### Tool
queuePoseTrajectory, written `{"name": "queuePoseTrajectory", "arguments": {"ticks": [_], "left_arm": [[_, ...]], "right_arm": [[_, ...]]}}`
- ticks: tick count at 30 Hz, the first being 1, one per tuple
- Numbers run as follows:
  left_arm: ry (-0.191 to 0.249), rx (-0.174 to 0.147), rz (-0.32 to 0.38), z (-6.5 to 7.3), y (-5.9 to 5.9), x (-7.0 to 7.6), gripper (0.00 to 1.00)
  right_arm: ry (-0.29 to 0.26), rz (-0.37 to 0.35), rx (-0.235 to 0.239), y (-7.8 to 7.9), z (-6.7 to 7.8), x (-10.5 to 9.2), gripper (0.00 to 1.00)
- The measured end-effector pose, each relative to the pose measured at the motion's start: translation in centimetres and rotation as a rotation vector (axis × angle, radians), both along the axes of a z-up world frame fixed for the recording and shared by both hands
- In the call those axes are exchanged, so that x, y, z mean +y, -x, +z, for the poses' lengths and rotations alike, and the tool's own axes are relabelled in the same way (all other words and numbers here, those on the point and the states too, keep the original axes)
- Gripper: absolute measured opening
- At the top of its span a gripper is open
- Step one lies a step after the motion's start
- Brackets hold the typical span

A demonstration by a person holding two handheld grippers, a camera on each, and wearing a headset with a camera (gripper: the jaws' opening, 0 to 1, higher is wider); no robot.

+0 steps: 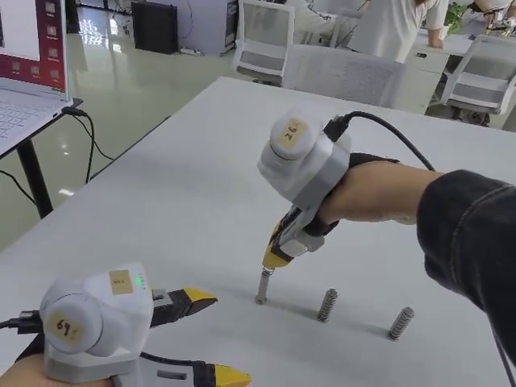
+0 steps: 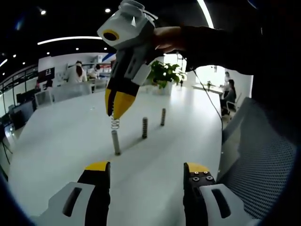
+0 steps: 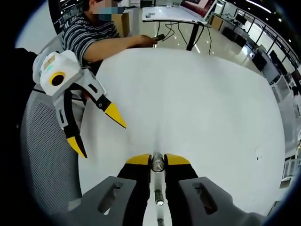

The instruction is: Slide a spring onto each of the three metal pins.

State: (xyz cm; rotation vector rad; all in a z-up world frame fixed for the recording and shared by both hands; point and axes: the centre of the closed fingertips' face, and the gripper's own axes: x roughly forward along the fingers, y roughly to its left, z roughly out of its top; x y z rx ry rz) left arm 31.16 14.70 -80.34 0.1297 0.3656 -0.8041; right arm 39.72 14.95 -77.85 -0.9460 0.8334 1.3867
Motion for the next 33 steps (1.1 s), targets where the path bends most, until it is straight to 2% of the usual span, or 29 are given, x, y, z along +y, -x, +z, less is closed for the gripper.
{"name": "queuePoseTrajectory", "arguments": {"ticks": [33], "left_arm": [[0.011,0.006,0.007,-0.2,0.0,0.5,0.55]], "right_arm": [[0.048,0.006,0.014,-0.1,-1.9,0.4,0.08]]}}
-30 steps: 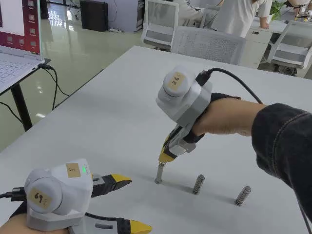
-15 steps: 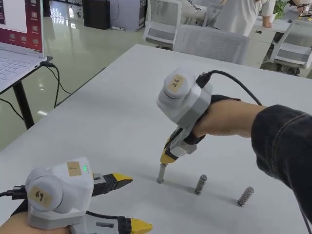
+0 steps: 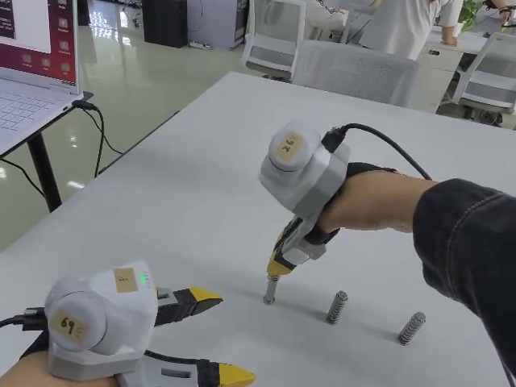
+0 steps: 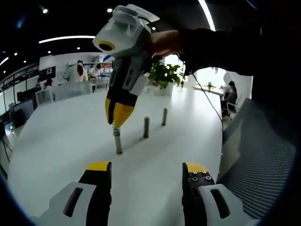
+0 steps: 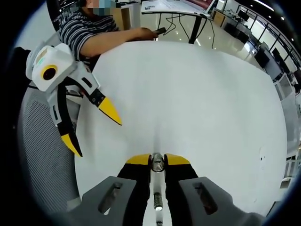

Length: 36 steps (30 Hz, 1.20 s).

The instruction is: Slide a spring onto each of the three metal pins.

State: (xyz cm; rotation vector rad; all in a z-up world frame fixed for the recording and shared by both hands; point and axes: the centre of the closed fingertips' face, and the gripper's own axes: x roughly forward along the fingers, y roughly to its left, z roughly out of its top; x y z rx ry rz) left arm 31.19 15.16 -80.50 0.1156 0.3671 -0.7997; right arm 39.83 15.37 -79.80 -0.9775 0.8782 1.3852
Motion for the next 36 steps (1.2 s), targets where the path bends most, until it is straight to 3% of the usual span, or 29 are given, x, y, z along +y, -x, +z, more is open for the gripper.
{"name": "queuePoseTrajectory", "arguments": {"ticks": [36], "left_arm": [[0.004,0.007,0.012,-0.3,-0.2,0.3,0.54]], "right_arm": [[0.060,0.002,-0.003,0.0,-3.0,0.0,0.08]]}}
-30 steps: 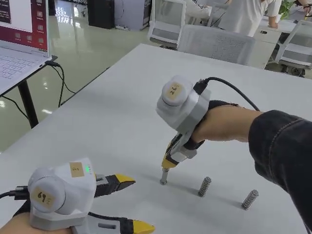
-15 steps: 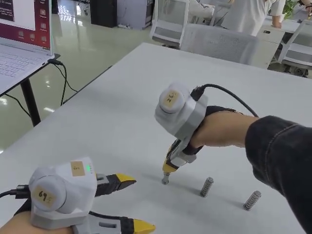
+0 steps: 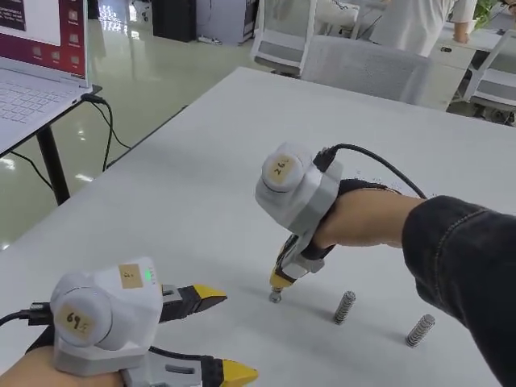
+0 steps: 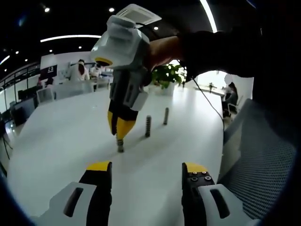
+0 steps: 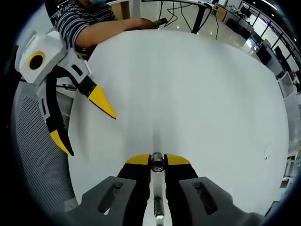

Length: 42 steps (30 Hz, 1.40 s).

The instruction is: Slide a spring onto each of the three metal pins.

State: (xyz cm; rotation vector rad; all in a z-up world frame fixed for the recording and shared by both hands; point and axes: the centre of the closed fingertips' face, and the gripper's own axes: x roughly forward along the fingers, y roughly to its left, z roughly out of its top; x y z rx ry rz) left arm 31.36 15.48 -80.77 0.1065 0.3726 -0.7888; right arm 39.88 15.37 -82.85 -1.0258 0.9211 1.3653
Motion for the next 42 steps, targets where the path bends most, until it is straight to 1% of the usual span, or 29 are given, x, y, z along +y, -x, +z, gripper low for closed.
{"name": "queuePoseTrajectory", "arguments": {"ticks": [12,21,30,35,42], "left_arm": [[0.002,0.002,0.007,0.0,0.0,0.1,0.54],[0.003,0.004,0.011,-0.1,0.0,0.2,0.54],[0.002,0.004,0.009,-0.1,-0.1,0.1,0.54],[0.000,0.005,0.008,-0.1,0.0,0.1,0.54],[-0.003,0.006,0.003,-0.1,0.0,0.0,0.54]], "right_arm": [[0.016,0.000,0.007,0.2,-0.9,0.0,0.08],[0.023,-0.004,0.023,0.5,-1.6,-0.2,0.09],[0.015,0.004,0.024,0.5,-1.6,-0.2,0.09],[-0.001,0.001,0.025,0.5,-1.3,-0.1,0.14],[-0.022,-0.004,0.009,0.2,-0.9,-0.3,0.22]]}}
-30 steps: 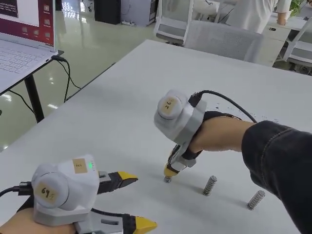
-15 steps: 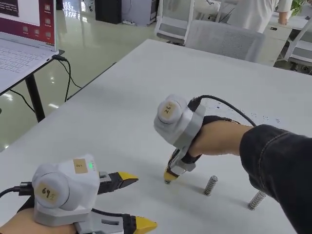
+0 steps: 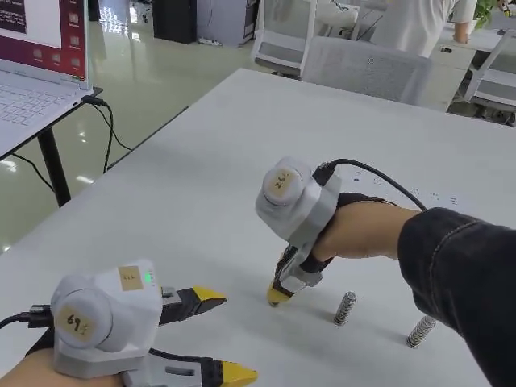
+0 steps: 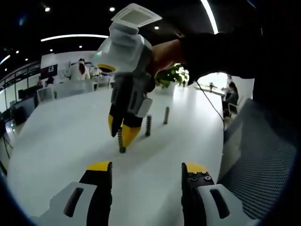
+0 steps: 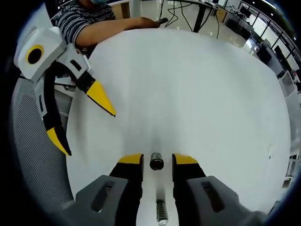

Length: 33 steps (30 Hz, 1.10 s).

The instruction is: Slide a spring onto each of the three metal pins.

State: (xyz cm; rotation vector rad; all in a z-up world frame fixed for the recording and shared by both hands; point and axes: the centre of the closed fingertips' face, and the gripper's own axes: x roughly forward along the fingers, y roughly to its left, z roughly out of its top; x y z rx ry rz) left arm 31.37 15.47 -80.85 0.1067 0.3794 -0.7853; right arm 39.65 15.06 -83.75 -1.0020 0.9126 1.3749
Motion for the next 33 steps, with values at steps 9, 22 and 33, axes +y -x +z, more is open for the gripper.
{"name": "queuePoseTrajectory", "arguments": {"ticks": [9,22,33], "left_arm": [[-0.003,0.001,-0.004,0.1,-0.1,-0.1,0.54],[0.001,0.001,-0.013,0.2,-0.1,-0.6,0.53],[-0.001,0.001,-0.022,0.3,0.0,-1.2,0.53]], "right_arm": [[-0.036,-0.014,-0.032,-0.4,0.9,-0.7,0.30],[-0.080,-0.050,-0.074,0.1,1.4,-2.3,0.37],[-0.166,-0.117,-0.096,0.0,2.7,-3.4,0.46]]}}
